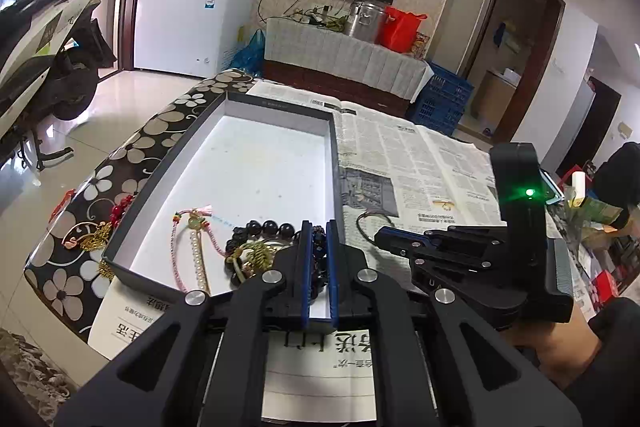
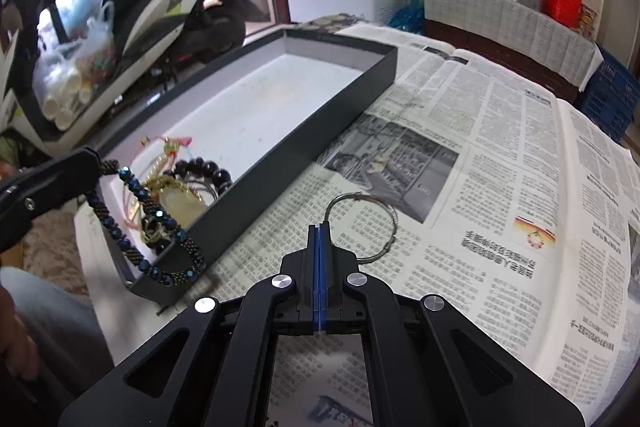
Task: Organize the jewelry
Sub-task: 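Grasp the thin silver bangle with the right gripper and lift it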
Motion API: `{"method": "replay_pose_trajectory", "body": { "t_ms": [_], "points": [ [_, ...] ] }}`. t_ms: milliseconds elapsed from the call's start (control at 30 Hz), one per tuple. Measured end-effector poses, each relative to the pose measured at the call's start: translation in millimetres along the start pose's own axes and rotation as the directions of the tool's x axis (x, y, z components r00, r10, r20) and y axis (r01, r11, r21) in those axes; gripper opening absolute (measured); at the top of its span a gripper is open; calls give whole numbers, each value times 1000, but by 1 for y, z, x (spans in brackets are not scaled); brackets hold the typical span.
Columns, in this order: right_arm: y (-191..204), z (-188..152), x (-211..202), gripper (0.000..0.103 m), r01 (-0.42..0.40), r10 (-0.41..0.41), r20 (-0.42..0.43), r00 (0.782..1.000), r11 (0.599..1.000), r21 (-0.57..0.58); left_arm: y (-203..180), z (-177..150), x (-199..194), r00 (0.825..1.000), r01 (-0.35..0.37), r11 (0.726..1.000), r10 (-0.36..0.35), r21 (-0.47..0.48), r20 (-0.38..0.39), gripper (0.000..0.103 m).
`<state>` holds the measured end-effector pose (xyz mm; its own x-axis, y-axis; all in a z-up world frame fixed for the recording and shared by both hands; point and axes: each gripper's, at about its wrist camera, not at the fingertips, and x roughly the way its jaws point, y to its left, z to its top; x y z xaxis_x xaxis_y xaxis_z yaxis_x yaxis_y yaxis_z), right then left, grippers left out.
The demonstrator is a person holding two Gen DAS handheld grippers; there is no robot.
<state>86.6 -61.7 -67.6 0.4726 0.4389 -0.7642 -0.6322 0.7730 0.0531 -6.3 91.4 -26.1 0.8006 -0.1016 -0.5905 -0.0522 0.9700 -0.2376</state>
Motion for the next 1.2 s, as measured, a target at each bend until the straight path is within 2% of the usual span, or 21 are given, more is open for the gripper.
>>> {"method": "replay_pose_trajectory", "body": {
  "t_ms": [200, 400, 800, 900, 1033, 1200],
  "points": [
    [-4, 0, 7, 2, 16, -16, -14, 1000, 1000, 2, 8, -1, 0, 1000, 0, 1000, 0, -5, -11, 7],
    [-2, 2, 8, 10, 4, -4, -18, 1000, 1000, -15, 15, -1, 1, 1000, 2, 1000, -2, -7, -18, 7],
    [-1, 4, 11, 12, 25, -25, -9, 1000, 999, -36, 43, -1, 1, 999, -29, 998, 28, -54, -22, 7],
    [1, 6, 9, 12, 59, -59, -10, 998, 997, -54, 46, 0, 2, 999, -28, 998, 27, -57, -22, 7],
    [6, 5, 12, 27, 78, -80, -18, 997, 992, -94, 47, -1, 2, 999, -24, 998, 22, -53, -25, 7],
    [-1, 5, 14, 27, 45, -46, -18, 999, 997, -59, 49, -1, 3, 999, -22, 998, 20, -57, -29, 7]
  ]
}}
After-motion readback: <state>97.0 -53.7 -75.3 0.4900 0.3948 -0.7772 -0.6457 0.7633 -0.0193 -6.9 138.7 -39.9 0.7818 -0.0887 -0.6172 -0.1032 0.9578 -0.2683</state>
